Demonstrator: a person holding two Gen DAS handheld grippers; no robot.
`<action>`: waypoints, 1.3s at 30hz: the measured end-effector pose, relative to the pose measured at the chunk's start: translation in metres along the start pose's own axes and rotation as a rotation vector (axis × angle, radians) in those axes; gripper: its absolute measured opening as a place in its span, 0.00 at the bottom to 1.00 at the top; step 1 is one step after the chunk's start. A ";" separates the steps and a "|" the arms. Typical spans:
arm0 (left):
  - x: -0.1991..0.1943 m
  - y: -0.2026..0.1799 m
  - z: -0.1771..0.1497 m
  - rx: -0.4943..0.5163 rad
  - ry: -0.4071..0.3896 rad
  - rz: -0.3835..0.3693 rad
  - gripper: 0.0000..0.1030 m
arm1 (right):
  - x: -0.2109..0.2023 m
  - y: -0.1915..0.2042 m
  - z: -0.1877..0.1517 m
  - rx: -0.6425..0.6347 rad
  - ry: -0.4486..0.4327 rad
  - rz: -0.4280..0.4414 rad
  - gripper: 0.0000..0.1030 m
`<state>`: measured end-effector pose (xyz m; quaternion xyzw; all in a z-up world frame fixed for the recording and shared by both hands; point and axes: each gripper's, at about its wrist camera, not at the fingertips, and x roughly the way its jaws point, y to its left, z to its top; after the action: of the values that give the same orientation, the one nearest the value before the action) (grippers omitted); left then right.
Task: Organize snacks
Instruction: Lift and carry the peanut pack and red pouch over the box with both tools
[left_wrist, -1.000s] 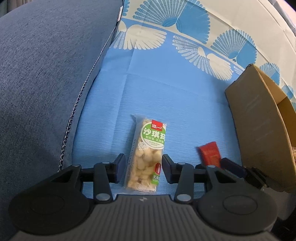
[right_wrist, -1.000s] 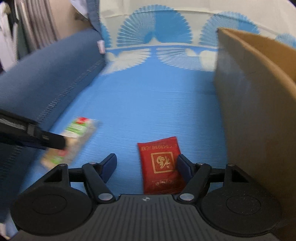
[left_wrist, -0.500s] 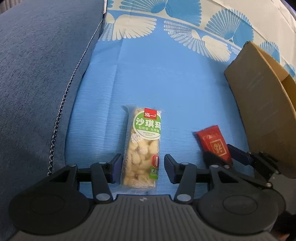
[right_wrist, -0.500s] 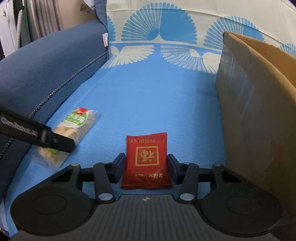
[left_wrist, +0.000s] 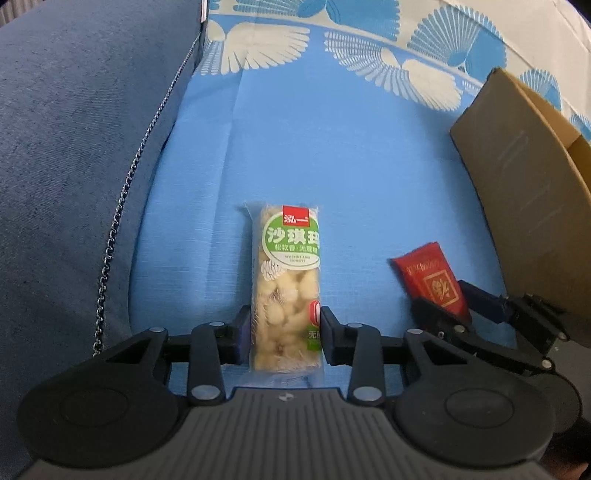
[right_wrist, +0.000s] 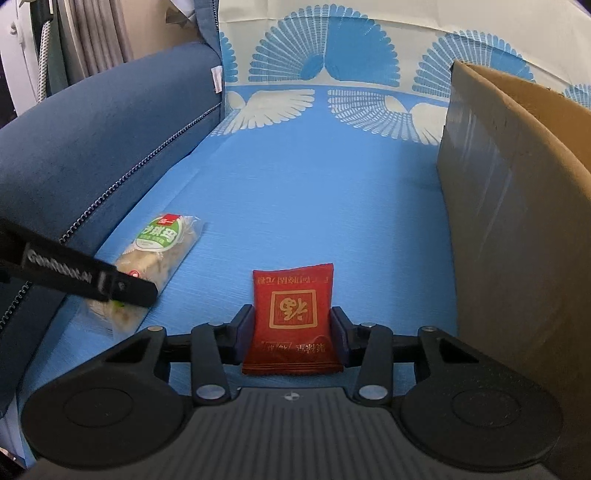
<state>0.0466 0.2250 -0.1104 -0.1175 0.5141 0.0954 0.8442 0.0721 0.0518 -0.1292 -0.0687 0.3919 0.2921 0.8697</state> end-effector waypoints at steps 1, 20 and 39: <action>0.001 0.000 0.000 0.004 0.001 0.002 0.40 | 0.000 0.000 0.000 0.002 0.001 -0.001 0.45; -0.053 -0.003 0.002 -0.063 -0.214 -0.014 0.38 | -0.066 -0.001 0.018 0.012 -0.199 0.017 0.44; -0.119 -0.065 0.019 -0.043 -0.545 -0.104 0.38 | -0.164 -0.033 0.036 -0.043 -0.426 0.011 0.44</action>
<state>0.0271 0.1639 0.0111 -0.1318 0.2593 0.0911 0.9524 0.0280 -0.0371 0.0102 -0.0219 0.1933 0.3132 0.9295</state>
